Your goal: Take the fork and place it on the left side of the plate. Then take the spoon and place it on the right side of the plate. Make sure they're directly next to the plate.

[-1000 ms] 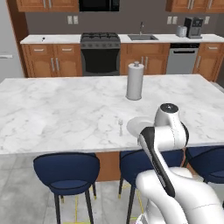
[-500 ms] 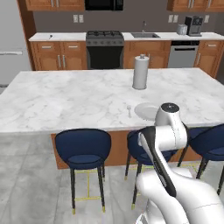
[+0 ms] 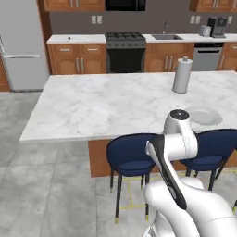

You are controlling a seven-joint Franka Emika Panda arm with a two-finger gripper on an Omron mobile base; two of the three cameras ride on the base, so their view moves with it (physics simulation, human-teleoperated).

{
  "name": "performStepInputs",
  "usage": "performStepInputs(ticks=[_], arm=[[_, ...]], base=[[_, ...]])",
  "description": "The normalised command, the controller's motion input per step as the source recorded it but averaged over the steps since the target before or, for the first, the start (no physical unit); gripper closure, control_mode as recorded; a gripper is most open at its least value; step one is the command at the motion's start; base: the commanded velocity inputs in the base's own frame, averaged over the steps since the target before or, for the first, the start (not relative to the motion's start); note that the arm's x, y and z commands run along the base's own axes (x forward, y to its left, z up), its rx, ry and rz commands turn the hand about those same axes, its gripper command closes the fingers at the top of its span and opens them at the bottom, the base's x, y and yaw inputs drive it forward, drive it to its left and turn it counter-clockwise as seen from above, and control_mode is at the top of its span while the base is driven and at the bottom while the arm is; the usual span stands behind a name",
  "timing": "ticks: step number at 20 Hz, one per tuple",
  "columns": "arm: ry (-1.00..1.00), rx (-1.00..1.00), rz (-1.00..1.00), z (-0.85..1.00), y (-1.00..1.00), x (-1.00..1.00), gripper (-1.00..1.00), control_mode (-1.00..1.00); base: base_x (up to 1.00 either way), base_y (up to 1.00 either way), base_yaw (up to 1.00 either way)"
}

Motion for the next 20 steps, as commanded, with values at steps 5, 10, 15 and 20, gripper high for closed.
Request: performStepInputs(ticks=[5,10,15,20], arm=[[0.0,0.0,0.0,0.0,0.0,0.0,-1.0,1.0],[0.0,0.0,0.0,0.0,0.0,0.0,-1.0,1.0],[0.0,0.0,0.0,0.0,0.0,0.0,-1.0,1.0],[0.0,0.0,0.0,0.0,0.0,0.0,-1.0,1.0]], base=[[0.0,1.0,-0.07],[0.13,1.0,-0.09],[0.27,1.0,-0.11],[0.51,1.0,-0.15]])
